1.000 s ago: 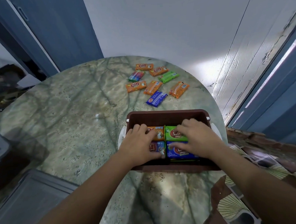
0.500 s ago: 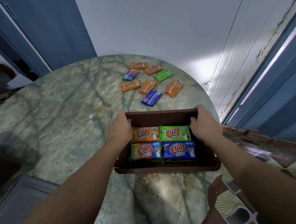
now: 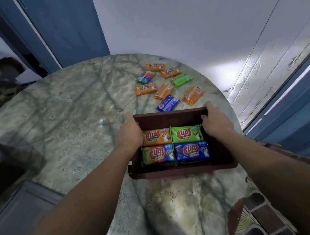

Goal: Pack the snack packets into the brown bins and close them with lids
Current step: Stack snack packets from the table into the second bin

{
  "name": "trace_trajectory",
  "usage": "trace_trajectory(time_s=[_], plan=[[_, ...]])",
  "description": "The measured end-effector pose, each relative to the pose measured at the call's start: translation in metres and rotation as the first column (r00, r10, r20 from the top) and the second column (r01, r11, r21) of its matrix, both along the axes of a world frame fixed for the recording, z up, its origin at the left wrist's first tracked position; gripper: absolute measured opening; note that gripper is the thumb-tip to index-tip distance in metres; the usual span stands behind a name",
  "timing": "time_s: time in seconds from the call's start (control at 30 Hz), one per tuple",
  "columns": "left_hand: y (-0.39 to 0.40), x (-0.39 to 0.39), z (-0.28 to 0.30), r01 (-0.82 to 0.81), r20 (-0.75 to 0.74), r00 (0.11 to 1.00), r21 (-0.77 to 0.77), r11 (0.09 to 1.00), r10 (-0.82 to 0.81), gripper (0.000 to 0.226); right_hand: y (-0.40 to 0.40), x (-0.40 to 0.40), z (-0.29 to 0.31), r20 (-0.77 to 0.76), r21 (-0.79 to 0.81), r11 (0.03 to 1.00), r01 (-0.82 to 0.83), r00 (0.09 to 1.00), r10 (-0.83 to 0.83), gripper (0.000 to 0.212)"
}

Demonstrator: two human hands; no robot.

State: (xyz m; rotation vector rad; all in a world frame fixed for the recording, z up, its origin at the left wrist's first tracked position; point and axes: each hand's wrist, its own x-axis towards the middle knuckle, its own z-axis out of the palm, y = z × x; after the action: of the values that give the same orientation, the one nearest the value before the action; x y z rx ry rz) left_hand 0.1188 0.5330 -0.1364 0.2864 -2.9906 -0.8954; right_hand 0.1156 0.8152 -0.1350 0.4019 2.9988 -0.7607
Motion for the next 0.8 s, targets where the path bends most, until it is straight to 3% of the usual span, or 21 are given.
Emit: trace_trajectory(time_s=[0.13,0.33,0.4,0.5,0.6,0.7,0.8], plan=[[-0.002,-0.014,-0.001,-0.045,-0.010,0.999,0.034,0.998,0.045,0.007,-0.003,-0.025,0.000,-0.003,-0.007,0.999,-0.038,0.999,0.038,0.022],[-0.003,-0.024,-0.005,-0.040,-0.032,0.999,-0.049,0.998,0.038,0.010,-0.004,-0.036,-0.001,-0.003,0.024,0.998,-0.056,0.998,0.056,0.023],[-0.001,-0.024,-0.003,-0.018,-0.030,0.999,-0.171,0.985,0.013,0.021,-0.004,-0.036,-0.001,0.001,0.034,0.998,-0.055,0.998,0.055,0.025],[0.003,-0.022,-0.005,0.071,-0.006,0.996,-0.481,0.874,-0.084,0.057,-0.006,-0.035,0.001,0.004,0.032,0.998,-0.052,0.999,0.052,0.026],[0.007,-0.021,-0.002,0.171,-0.068,0.963,-0.598,0.783,-0.262,0.068,-0.006,-0.035,0.003,0.020,0.032,0.997,-0.074,0.997,0.074,0.021],[0.019,-0.029,0.008,0.259,-0.158,0.899,-0.559,0.788,-0.408,0.058,0.003,-0.049,0.010,0.058,-0.016,0.993,-0.117,0.991,0.118,0.035],[0.052,-0.065,0.026,0.301,-0.121,0.926,-0.332,0.894,-0.357,0.048,0.014,-0.081,0.016,0.129,-0.090,0.976,-0.196,0.970,0.206,0.048]])
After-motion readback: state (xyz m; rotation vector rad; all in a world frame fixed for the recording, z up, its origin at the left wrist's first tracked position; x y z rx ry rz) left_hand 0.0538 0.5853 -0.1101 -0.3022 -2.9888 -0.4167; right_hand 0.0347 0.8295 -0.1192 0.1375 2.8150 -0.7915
